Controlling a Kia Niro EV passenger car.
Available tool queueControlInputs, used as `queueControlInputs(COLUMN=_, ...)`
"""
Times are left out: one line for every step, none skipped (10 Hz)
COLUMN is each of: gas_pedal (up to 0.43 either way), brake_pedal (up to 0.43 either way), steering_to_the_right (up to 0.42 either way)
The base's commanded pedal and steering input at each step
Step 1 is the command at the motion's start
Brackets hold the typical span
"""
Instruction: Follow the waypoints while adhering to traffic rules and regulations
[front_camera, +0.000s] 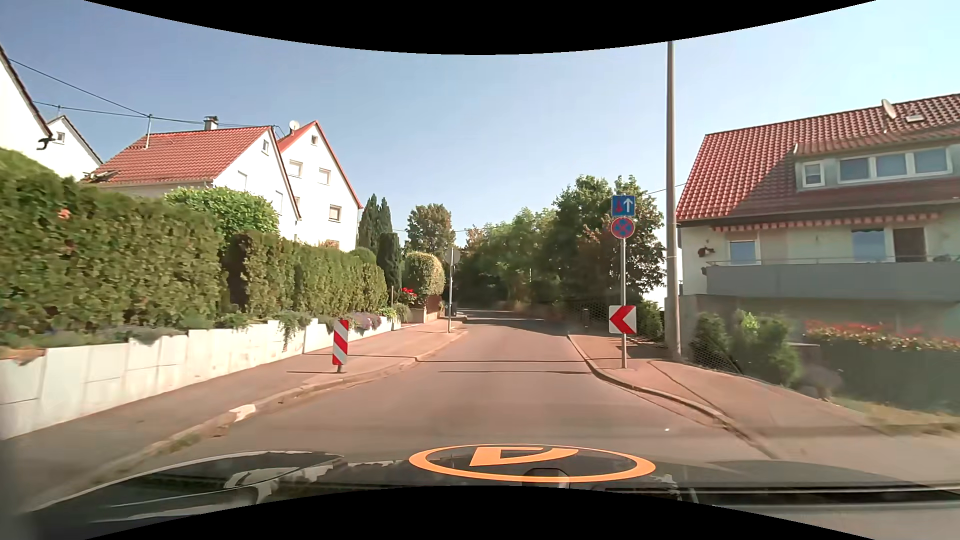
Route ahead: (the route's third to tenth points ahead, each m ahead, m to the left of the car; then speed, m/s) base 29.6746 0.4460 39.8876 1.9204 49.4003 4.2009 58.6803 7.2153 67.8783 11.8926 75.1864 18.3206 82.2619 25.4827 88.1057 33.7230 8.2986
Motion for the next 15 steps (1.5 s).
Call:
queueControlInputs(gas_pedal=0.209, brake_pedal=0.000, steering_to_the_right=-0.012)
queueControlInputs(gas_pedal=0.209, brake_pedal=0.000, steering_to_the_right=-0.010)
queueControlInputs(gas_pedal=0.209, brake_pedal=0.000, steering_to_the_right=-0.003)
queueControlInputs(gas_pedal=0.209, brake_pedal=0.000, steering_to_the_right=0.005)
queueControlInputs(gas_pedal=0.209, brake_pedal=0.000, steering_to_the_right=0.007)
queueControlInputs(gas_pedal=0.209, brake_pedal=0.000, steering_to_the_right=0.008)
queueControlInputs(gas_pedal=0.209, brake_pedal=0.000, steering_to_the_right=0.010)
queueControlInputs(gas_pedal=0.209, brake_pedal=0.000, steering_to_the_right=0.013)
queueControlInputs(gas_pedal=0.209, brake_pedal=0.000, steering_to_the_right=0.018)
queueControlInputs(gas_pedal=0.209, brake_pedal=0.000, steering_to_the_right=0.020)
queueControlInputs(gas_pedal=0.209, brake_pedal=0.000, steering_to_the_right=0.020)
queueControlInputs(gas_pedal=0.209, brake_pedal=0.000, steering_to_the_right=0.020)
queueControlInputs(gas_pedal=0.220, brake_pedal=0.000, steering_to_the_right=0.020)
queueControlInputs(gas_pedal=0.220, brake_pedal=0.000, steering_to_the_right=0.020)
queueControlInputs(gas_pedal=0.220, brake_pedal=0.000, steering_to_the_right=0.020)
